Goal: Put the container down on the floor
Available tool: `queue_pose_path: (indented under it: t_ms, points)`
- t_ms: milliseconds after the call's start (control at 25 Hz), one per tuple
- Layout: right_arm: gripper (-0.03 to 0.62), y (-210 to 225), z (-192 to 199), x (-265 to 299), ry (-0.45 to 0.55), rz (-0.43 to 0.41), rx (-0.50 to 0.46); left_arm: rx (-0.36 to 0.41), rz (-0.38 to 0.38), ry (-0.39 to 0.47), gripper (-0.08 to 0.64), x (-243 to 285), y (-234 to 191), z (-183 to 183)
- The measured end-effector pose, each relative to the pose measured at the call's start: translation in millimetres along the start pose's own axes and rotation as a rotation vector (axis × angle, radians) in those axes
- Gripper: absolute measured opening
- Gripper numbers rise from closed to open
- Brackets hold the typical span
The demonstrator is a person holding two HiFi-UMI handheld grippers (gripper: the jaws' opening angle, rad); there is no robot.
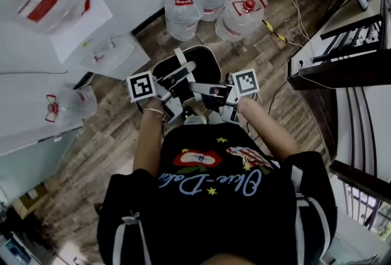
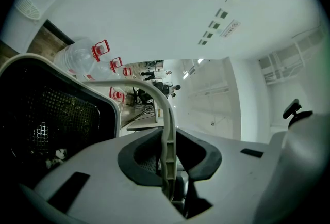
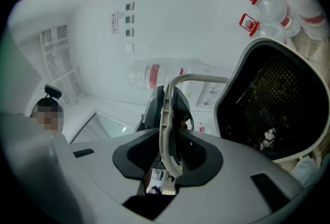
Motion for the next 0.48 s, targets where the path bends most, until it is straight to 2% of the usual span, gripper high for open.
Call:
queue_pose_path:
  t_ms: [240, 480]
  points:
    - [0.1, 6, -22, 6, -0.03, 0.0, 0.01, -0.002, -0.013, 0.028, 0.057, 12, -4, -14]
    - [0.097, 16, -51, 12, -0.105, -0.027, 0.015, 0.005, -0.028, 0.108, 0.057, 25, -10, -25]
Point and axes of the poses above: the fingertips, and each gripper's own axes: x forward along the fingers, y to its right, z out of its underside, the point moved 10 cm from there along -x, backward along the fingers, and after that the axes turned 11 degrees about y, right-handed, at the moved point
